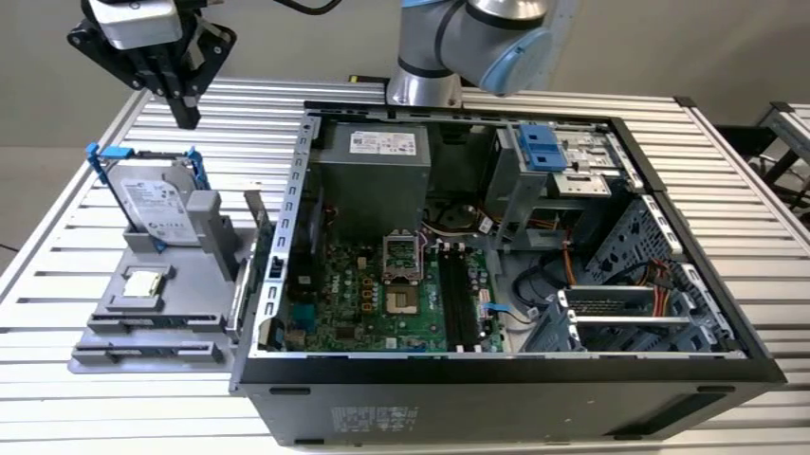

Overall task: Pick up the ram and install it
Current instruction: 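Reach for the ram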

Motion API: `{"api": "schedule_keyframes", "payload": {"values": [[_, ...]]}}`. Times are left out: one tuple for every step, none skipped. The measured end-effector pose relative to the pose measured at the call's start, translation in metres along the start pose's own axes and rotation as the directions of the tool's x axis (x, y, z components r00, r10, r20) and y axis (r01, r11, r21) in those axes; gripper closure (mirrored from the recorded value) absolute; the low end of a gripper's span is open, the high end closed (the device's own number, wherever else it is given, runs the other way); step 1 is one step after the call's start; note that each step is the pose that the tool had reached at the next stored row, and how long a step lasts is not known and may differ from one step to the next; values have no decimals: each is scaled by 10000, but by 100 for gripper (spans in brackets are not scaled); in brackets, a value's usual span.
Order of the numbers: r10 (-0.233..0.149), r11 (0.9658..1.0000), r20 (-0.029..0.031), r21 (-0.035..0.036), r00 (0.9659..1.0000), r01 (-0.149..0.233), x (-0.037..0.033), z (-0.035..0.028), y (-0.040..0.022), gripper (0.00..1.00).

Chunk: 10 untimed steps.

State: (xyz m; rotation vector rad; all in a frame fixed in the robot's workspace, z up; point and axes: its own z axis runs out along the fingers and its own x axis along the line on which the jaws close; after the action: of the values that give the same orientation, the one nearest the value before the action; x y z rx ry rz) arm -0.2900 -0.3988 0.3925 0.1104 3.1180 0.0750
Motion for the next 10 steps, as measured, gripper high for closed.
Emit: {"api": "schedule_keyframes", "payload": {"values": [[0, 10000, 0, 0, 10000, 0, 0, 0, 0, 100], [0, 10000, 0, -1, 10000, 0, 0, 0, 0, 100], [0, 10000, 0, -1, 10000, 0, 0, 0, 0, 100], [0, 10000, 1, 0, 10000, 0, 0, 0, 0, 100], [0, 10000, 0, -1, 10000, 0, 0, 0, 0, 100], [0, 10000, 1, 0, 10000, 0, 0, 0, 0, 100], [0, 10000, 1, 0, 10000, 0, 0, 0, 0, 100], [0, 10000, 2, 0, 10000, 0, 0, 0, 0, 100], [3, 10000, 2, 1, 10000, -3, 23, -1, -1, 100], [2, 10000, 2, -1, 10000, -2, 48, -1, -3, 100]]}}
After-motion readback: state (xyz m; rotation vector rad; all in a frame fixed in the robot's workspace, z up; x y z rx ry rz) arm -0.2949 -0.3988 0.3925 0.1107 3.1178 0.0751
